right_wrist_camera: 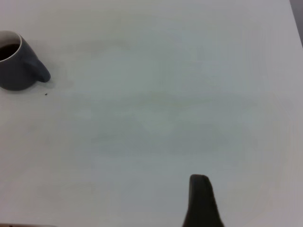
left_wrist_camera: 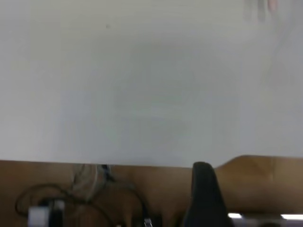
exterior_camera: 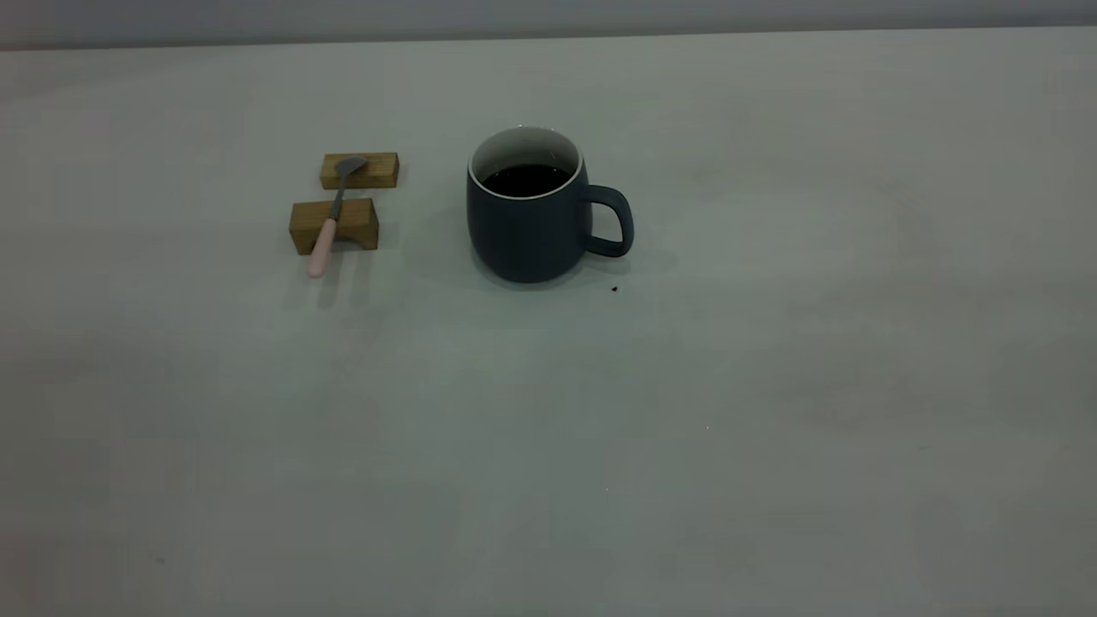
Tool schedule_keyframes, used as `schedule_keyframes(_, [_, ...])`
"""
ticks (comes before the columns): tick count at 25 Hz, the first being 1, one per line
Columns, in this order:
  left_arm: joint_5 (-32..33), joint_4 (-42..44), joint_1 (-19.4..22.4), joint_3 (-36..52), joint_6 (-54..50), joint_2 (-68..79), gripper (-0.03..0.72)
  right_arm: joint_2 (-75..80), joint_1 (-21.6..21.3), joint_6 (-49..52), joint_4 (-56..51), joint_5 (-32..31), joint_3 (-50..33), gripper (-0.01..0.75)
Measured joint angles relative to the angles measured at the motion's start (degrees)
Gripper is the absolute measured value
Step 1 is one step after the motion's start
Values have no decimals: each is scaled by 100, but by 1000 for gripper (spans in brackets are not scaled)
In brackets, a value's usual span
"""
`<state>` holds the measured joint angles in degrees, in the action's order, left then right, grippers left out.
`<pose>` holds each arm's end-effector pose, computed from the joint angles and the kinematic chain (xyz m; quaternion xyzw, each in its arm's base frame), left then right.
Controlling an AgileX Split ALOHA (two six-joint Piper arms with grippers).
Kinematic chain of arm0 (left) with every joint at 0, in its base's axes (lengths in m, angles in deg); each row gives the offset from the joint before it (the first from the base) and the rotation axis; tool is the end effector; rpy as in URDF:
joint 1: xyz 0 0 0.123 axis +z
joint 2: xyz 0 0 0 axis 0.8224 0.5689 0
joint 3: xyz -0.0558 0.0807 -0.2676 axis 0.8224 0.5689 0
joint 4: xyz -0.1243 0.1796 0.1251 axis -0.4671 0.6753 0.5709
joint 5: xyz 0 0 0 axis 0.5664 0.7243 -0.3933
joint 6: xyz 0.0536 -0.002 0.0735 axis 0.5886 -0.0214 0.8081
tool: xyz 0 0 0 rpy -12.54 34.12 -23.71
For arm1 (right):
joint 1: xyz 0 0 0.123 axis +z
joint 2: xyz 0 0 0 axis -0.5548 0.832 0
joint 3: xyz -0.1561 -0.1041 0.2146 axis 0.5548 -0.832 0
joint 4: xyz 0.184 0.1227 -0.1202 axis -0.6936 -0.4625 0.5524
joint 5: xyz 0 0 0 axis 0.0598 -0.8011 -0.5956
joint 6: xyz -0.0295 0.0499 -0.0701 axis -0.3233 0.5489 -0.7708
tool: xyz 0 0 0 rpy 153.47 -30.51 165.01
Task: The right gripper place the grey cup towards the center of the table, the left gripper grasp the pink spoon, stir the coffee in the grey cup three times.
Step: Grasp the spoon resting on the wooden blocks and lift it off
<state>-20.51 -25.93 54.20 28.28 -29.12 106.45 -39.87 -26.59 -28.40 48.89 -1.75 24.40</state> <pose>0.0733 0.0022 0.2912 -0.0275 0.9364 0.0045 0.3498 -0.0013 -0.0049 0.2638 -0.0253 0.8819 0.0155 0.4705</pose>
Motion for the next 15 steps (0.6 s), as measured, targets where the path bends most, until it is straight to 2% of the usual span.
schedule_keyframes(4, [-744, -307, 0, -385, 0, 1657, 585, 0, 0, 0, 0, 0, 0, 576])
schedule_keyframes(15, [-2110, -704, -20, -1800, -2, 5638, 585, 0, 0, 6, 0, 0, 0, 576])
